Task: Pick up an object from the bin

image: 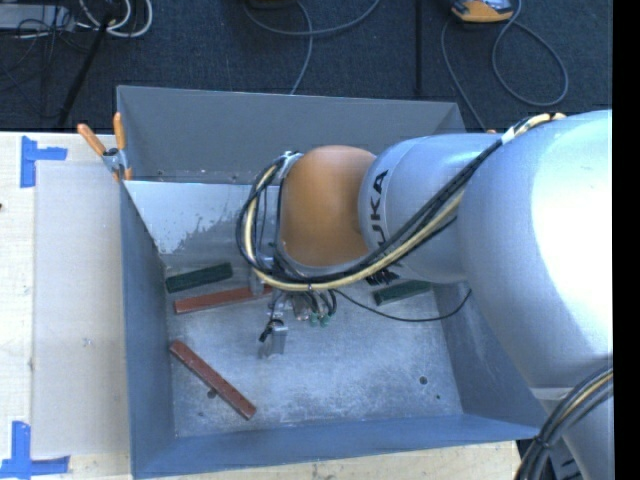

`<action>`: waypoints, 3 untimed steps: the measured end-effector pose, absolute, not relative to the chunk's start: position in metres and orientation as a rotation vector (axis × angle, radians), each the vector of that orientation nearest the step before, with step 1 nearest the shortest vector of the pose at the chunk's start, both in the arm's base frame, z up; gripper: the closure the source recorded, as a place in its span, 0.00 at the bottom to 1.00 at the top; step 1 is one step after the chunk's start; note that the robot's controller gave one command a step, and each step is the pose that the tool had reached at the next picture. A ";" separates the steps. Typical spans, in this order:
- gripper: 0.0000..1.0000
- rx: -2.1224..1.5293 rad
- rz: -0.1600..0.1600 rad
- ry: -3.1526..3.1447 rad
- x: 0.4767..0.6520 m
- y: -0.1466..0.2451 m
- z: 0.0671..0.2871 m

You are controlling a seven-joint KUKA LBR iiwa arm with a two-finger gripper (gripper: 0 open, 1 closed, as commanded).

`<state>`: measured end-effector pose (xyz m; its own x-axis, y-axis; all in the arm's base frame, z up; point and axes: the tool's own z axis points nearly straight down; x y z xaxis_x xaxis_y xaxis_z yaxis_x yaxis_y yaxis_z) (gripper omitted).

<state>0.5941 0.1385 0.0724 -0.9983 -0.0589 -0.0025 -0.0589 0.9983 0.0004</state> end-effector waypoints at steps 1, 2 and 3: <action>0.00 -0.359 0.002 3.118 0.610 0.202 0.070; 1.00 -0.351 0.002 3.120 0.610 0.201 0.070; 1.00 -0.414 0.002 3.104 0.599 0.186 0.216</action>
Offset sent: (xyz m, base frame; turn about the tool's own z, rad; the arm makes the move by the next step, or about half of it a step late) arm 0.0156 0.0627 -0.0024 -0.1701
